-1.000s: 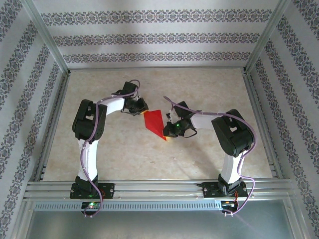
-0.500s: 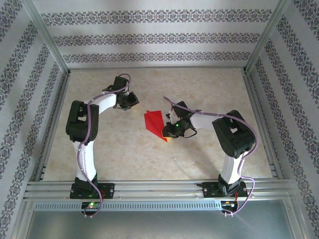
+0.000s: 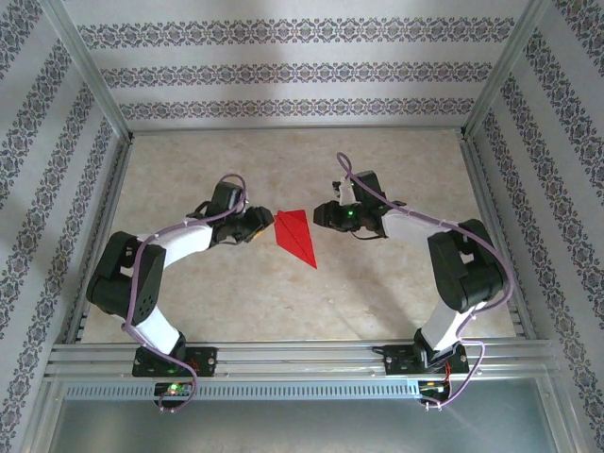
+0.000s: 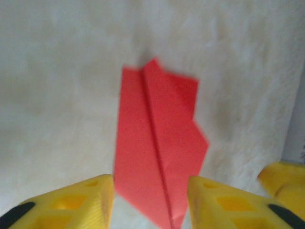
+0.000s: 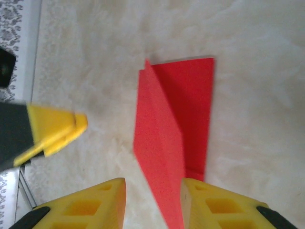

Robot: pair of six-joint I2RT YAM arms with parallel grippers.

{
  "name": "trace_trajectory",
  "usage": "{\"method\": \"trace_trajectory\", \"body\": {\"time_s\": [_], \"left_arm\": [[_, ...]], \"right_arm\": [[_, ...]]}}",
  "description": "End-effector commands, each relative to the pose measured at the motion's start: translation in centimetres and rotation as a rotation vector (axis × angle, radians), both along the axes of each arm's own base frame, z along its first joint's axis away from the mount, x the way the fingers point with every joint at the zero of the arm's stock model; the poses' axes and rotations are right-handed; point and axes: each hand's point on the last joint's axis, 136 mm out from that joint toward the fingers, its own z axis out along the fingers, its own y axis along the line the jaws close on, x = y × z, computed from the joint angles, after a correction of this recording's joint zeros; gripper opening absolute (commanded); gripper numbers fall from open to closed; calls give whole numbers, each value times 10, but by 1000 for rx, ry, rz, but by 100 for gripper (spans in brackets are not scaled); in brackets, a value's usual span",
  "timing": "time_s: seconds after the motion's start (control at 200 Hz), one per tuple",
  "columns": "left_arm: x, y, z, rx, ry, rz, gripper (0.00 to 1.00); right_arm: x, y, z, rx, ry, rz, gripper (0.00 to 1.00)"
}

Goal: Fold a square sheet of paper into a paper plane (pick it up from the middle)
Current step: Turn over the paper at the center of the table.

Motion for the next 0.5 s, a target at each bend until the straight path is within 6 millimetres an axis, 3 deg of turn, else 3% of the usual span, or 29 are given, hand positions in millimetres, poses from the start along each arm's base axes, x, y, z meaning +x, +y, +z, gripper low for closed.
{"method": "trace_trajectory", "body": {"time_s": [0.0, 0.225, 0.495], "left_arm": [[5, -16, 14, -90, -52, 23, 53], [-5, -10, 5, -73, -50, 48, 68], [-9, -2, 5, -43, -67, 59, 85]], "right_arm": [[3, 11, -12, 46, 35, 45, 36], [13, 19, -34, 55, 83, 80, 33], [11, 33, -43, 75, 109, 134, 27]]}}
